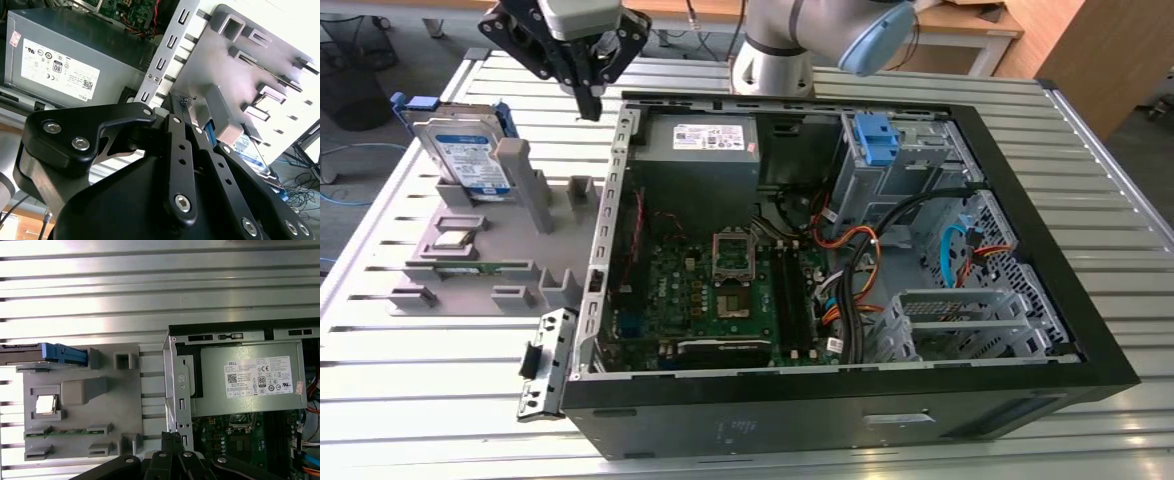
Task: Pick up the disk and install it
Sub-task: 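Reach for the disk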
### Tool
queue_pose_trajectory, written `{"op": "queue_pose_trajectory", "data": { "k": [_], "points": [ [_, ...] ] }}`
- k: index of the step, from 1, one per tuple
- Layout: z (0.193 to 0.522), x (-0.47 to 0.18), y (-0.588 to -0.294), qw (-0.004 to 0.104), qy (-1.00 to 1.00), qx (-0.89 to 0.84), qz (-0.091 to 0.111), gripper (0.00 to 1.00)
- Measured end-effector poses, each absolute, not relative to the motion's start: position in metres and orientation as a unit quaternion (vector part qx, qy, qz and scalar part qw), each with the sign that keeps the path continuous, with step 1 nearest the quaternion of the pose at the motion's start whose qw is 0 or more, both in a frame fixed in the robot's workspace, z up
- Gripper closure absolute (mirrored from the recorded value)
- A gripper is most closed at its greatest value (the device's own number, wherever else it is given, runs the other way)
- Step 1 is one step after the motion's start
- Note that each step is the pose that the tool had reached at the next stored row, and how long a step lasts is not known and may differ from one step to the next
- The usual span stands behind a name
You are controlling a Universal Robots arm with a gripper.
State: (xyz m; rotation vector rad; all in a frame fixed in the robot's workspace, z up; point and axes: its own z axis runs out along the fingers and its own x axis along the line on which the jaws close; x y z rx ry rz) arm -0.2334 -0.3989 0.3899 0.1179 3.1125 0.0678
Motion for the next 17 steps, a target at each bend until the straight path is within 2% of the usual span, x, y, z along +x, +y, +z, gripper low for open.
{"op": "queue_pose_trajectory", "data": {
  "k": [17],
  "points": [
    [0.389,-0.246,-0.399,0.013,0.999,0.038,0.022,0.89]
  ]
}}
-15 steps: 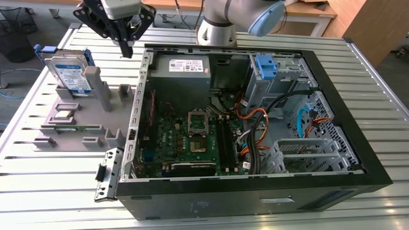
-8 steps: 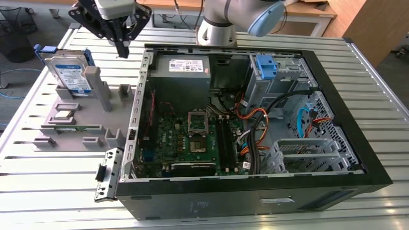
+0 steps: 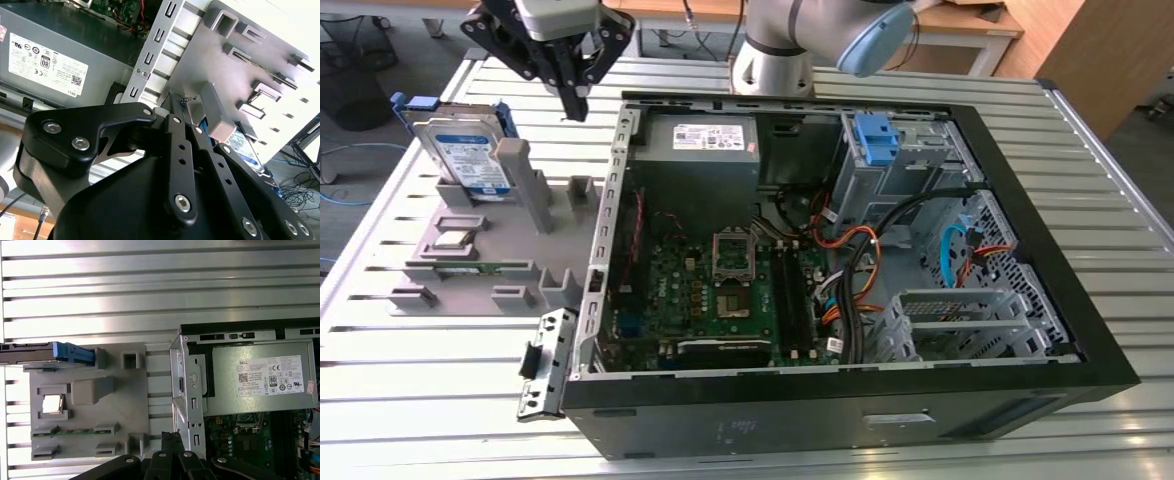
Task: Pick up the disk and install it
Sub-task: 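Reach for the disk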
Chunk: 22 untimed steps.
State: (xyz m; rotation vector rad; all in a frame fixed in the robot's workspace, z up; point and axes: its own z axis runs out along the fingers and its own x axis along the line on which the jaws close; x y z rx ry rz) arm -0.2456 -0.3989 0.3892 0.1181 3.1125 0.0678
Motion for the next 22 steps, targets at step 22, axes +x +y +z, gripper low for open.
{"op": "queue_pose_trajectory", "data": {
  "k": [22],
  "points": [
    [0.3891,-0.2511,-0.3989,0.013,0.999,0.038,0.022,0.89]
  ]
}}
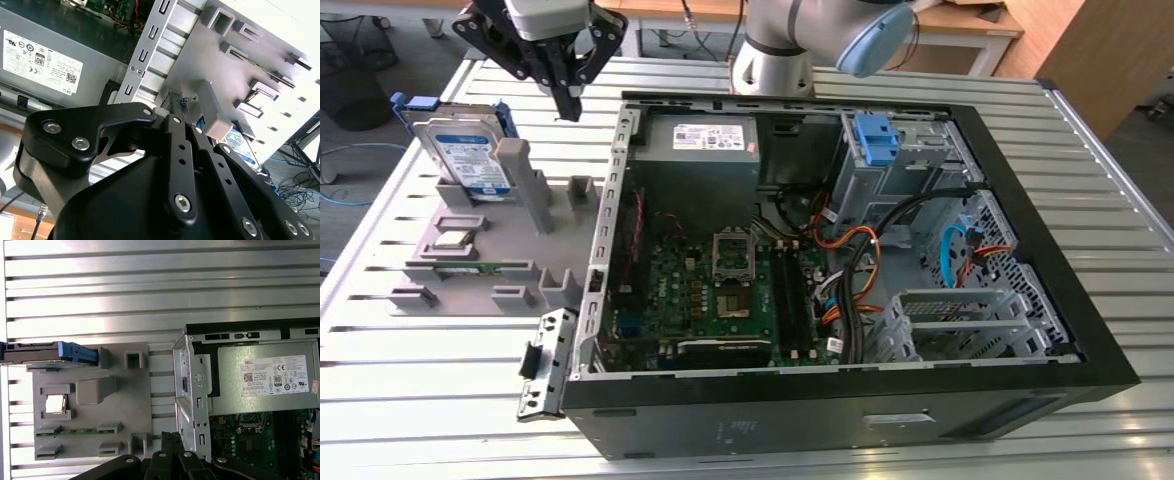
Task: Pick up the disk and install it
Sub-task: 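Reach for the disk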
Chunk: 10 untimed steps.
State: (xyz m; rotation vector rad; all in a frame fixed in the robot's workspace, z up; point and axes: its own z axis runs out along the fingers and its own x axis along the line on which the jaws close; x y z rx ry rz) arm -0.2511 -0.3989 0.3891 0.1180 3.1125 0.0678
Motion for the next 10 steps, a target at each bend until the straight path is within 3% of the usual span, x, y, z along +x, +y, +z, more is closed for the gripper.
{"op": "queue_pose_trajectory", "data": {
  "k": [10],
  "points": [
    [0.3891,-0.2548,-0.3989,0.013,0.999,0.038,0.022,0.89]
  ]
}}
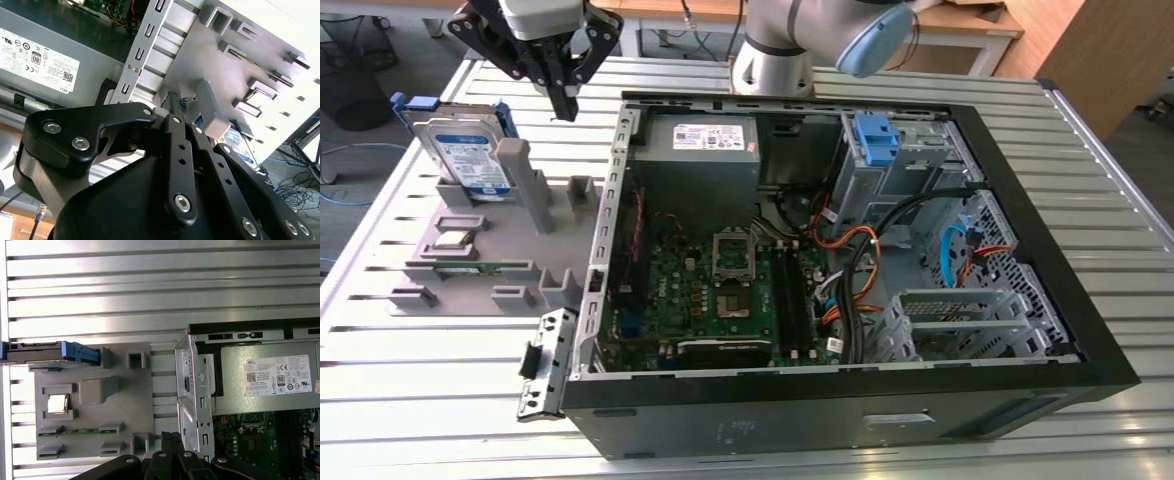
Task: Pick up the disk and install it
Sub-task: 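Reach for the disk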
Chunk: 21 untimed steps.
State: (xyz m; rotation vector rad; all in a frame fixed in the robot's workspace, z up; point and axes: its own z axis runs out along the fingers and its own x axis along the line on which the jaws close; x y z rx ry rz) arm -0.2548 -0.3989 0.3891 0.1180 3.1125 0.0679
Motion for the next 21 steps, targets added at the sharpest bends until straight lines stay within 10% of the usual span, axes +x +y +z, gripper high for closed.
{"op": "queue_pose_trajectory", "data": {
  "k": [21],
  "points": [
    [0.389,-0.2605,-0.3989,0.013,0.999,0.038,0.022,0.89]
  ]
}}
